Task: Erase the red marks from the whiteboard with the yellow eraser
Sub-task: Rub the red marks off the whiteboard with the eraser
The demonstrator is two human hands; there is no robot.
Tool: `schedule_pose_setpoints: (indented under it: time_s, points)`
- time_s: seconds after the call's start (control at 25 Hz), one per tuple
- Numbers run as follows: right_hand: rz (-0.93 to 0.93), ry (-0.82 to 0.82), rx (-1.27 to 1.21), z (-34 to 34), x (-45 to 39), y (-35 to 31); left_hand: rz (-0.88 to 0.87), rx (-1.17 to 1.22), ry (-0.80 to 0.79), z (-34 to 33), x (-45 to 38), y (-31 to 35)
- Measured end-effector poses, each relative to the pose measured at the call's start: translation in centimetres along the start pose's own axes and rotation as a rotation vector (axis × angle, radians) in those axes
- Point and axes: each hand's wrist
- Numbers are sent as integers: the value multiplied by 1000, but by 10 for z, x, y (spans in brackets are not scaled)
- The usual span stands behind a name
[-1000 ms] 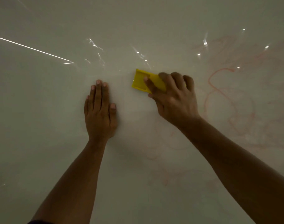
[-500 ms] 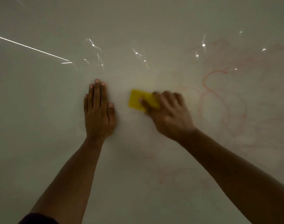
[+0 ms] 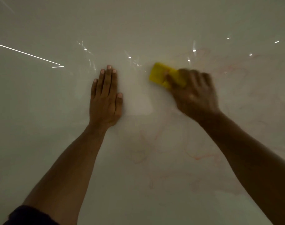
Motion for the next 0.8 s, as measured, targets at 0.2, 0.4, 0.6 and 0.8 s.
schedule_pose_setpoints:
  time_s: [0.2,0.4,0.6,0.8]
  points:
    - [-164,-40,-47,0,4,-9,-76,-20,9,-2,-15,2]
    - [-189,-35,48,3,2,26,-55,1,20,-2,-19,5]
    - [-47,-62,-113,4,9,-22,-3,23,71,-4,-18,11]
    - [-194,-59,-22,5,0,19,13,35,80,-4,-16,13]
Point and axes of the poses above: each hand's wrist, its own x-axis away from the middle knuckle, its own z-axis out of the back of the hand, y = z × x, and after that the axes turned 3 degrees about x, right-handed
